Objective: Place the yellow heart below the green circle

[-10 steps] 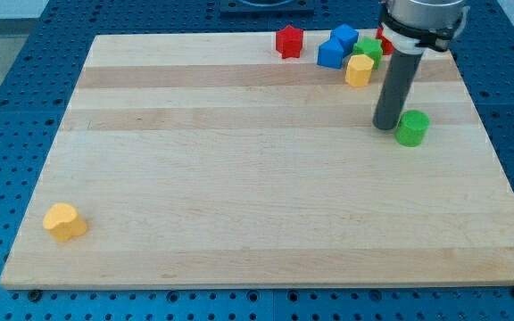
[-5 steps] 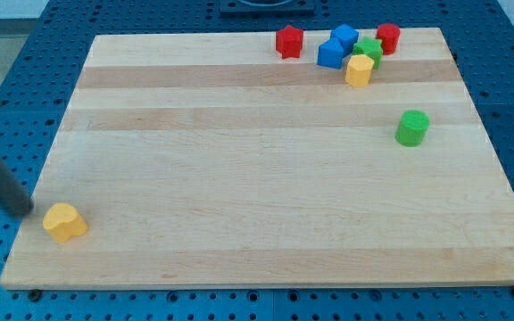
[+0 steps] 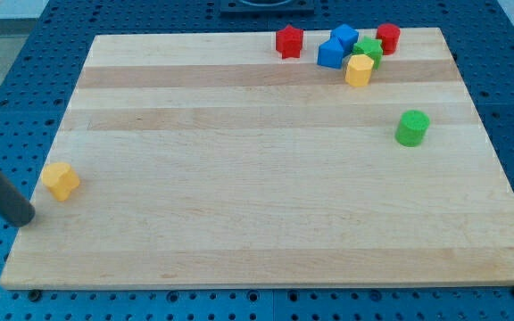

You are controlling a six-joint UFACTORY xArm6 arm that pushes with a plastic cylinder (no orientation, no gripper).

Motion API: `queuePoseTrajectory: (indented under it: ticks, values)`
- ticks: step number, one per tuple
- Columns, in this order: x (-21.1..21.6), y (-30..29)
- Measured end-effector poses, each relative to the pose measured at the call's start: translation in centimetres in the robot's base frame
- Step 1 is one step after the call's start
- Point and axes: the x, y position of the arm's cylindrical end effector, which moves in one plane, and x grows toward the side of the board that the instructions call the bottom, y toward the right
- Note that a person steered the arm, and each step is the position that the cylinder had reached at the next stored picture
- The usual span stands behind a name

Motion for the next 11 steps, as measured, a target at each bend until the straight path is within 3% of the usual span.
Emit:
queuePoseTrajectory:
  ticks: [2, 3, 4, 5, 6, 7, 8, 9, 11]
  values:
    - [-5.1, 4.8]
    - [-8.9, 3.8]
    - [-9.7, 8.5]
    - [-7.7, 13.3]
    - [-4.8, 13.4]
    - [-2.4, 17.4]
    - [-2.5, 23.4]
    - [-8.9, 23.7]
    - [-5.7, 31.4]
